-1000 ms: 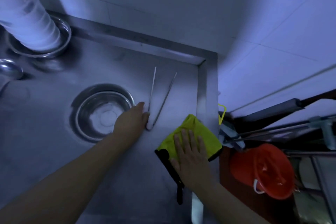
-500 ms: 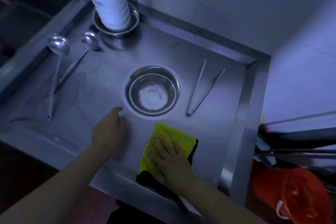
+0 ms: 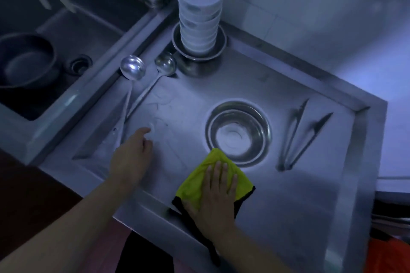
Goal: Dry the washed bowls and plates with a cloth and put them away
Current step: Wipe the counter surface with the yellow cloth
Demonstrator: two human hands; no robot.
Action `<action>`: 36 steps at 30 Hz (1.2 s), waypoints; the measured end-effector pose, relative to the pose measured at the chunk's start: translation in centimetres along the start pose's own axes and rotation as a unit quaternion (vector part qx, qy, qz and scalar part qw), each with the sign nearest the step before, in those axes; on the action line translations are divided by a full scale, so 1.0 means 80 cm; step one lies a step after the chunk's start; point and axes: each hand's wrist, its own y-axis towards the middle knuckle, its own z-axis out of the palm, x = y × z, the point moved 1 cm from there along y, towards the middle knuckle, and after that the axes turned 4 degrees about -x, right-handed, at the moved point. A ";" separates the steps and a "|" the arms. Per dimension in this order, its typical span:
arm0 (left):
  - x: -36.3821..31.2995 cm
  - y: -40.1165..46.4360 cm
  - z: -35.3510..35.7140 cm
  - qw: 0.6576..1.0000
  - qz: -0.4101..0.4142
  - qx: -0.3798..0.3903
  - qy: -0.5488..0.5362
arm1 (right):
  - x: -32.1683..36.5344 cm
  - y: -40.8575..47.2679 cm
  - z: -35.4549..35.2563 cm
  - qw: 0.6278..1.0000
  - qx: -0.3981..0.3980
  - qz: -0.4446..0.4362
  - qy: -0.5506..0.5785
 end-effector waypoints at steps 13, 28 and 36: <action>0.018 0.176 -0.047 0.983 0.160 0.054 -0.071 | 0.090 0.288 -0.045 0.984 -0.111 0.137 -0.001; -0.071 0.214 0.065 0.920 0.340 0.180 0.077 | -0.122 0.343 -0.089 0.964 -0.088 0.252 0.011; -0.084 0.243 0.102 0.865 0.401 0.225 0.201 | -0.187 0.414 -0.113 0.938 -0.104 0.331 0.012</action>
